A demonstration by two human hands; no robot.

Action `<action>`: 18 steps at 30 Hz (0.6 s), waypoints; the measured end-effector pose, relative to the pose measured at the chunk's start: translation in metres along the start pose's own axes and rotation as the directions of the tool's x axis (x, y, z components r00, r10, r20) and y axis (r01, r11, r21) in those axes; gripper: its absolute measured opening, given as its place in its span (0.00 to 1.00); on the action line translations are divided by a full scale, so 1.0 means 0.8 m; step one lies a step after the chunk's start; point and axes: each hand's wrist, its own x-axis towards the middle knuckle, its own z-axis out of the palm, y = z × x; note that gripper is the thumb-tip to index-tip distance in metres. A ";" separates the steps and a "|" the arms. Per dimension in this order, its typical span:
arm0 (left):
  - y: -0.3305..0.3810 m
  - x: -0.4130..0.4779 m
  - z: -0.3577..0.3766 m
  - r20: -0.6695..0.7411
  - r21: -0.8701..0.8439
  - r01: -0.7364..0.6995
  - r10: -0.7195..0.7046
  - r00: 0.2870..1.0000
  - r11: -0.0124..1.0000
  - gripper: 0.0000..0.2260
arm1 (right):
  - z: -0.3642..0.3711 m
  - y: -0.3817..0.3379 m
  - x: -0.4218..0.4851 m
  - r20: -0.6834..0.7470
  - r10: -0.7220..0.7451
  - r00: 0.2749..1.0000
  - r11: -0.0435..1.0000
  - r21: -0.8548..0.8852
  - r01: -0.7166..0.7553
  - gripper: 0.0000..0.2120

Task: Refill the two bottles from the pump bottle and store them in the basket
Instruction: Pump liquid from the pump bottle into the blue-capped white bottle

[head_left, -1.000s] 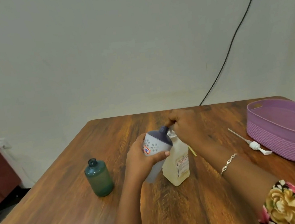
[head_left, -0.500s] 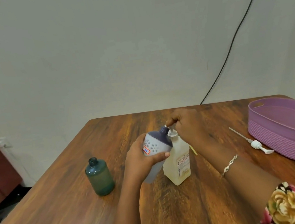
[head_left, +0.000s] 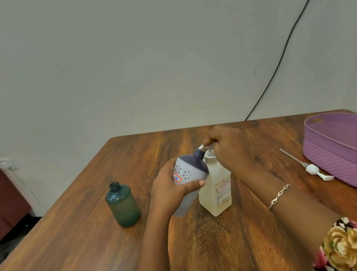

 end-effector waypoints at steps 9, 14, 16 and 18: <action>-0.002 -0.003 -0.005 -0.022 -0.024 0.015 -0.015 1.000 1.000 0.32 | -0.002 0.004 -0.001 -0.026 -0.044 0.999 0.998 0.053 0.045 0.08; -0.005 -0.004 -0.004 -0.017 -0.025 0.026 -0.026 1.000 0.999 0.33 | 0.008 0.006 -0.004 -0.105 -0.123 0.987 0.992 -0.032 0.120 0.10; -0.007 -0.005 0.000 -0.004 -0.017 0.035 -0.035 0.999 0.999 0.35 | 0.016 0.010 -0.010 -0.128 -0.164 0.978 0.986 -0.051 0.158 0.10; -0.007 -0.005 0.001 -0.004 -0.034 0.036 -0.036 0.999 0.999 0.35 | 0.023 0.011 -0.012 -0.129 -0.180 0.975 0.984 -0.037 0.177 0.10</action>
